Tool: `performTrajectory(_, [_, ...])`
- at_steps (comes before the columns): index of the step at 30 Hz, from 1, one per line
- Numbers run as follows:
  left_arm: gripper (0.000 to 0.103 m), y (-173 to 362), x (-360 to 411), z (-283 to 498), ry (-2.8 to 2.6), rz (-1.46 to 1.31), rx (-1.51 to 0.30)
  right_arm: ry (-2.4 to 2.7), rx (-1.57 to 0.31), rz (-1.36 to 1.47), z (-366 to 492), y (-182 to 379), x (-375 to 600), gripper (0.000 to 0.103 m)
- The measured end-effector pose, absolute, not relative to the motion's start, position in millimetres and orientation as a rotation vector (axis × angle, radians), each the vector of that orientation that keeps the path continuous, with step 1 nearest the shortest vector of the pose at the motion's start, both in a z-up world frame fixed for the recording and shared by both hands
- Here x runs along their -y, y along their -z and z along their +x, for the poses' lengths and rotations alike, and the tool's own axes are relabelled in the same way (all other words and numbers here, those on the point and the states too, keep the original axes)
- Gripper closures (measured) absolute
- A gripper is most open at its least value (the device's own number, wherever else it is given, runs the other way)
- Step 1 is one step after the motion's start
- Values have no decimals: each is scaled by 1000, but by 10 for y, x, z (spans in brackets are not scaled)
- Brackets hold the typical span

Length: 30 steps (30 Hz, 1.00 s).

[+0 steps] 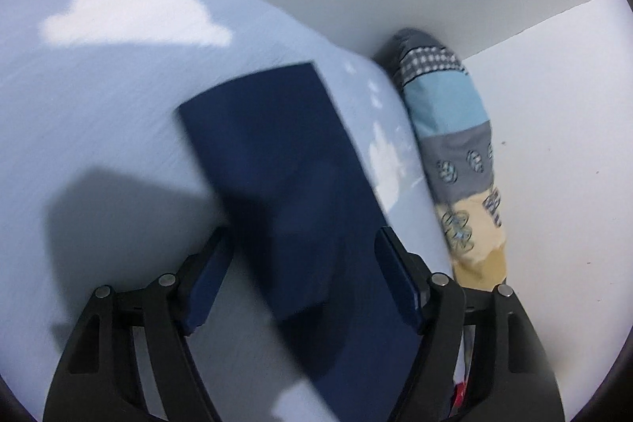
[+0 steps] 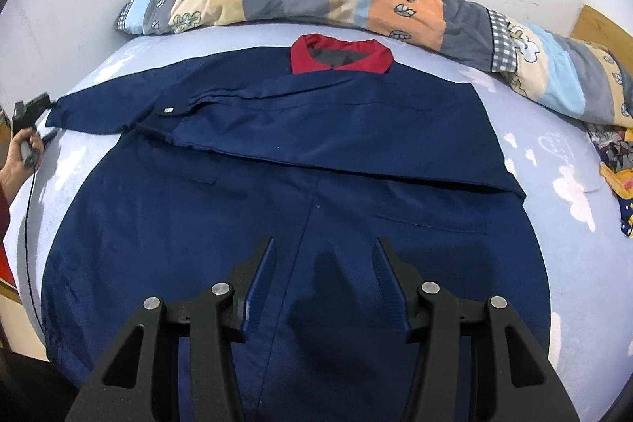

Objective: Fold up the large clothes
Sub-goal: 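Grasp the other sleeve cuff with the left gripper, then lift the sleeve with the left gripper and fold it across the chest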

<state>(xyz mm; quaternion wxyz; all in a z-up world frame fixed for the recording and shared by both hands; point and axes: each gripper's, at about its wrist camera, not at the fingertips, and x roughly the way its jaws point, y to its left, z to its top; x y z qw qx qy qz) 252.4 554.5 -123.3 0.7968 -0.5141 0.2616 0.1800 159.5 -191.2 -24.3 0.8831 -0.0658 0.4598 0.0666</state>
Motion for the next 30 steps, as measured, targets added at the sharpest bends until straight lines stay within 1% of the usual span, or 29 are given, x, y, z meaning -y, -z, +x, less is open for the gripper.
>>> performTrajectory(1, [30,1238,-5562,2589,-381,-1097,-548,-137,-955,-140,1600,250,1905,51])
performTrajectory(2, [34,1228,-5565,2617,-398,-1083,-541,-133,-954,-138,1608,255,1908,51])
performTrajectory(3, [76,1207,-5546,2636,-419,-1062,-526,-129,-954,-129,1622,260,1918,51])
performTrajectory(4, [101,1221,-5540,2674,-418,-1062,-538,-125,-958,-120,1639,268,1927,51])
performTrajectory(6, [101,1211,-5500,2708,-447,-1053,-550,-110,-963,-104,1659,280,1953,51])
performTrajectory(8, [101,1109,-5436,2712,-467,-985,-566,-102,-966,-79,1679,277,1995,51])
performTrajectory(12, [101,800,-5248,2679,-462,-864,-593,-73,-947,-46,1671,217,2101,51])
performTrajectory(17, [101,273,-4874,2596,-413,-707,-596,-39,-918,-15,1646,118,2257,51])
performTrajectory(23, [101,-434,-4350,2659,-325,-634,-599,-12,-853,-19,1557,-43,2366,51])
performTrajectory(30, [101,-1227,-3354,2708,-154,-556,-568,23,-803,42,1446,-207,2681,51])
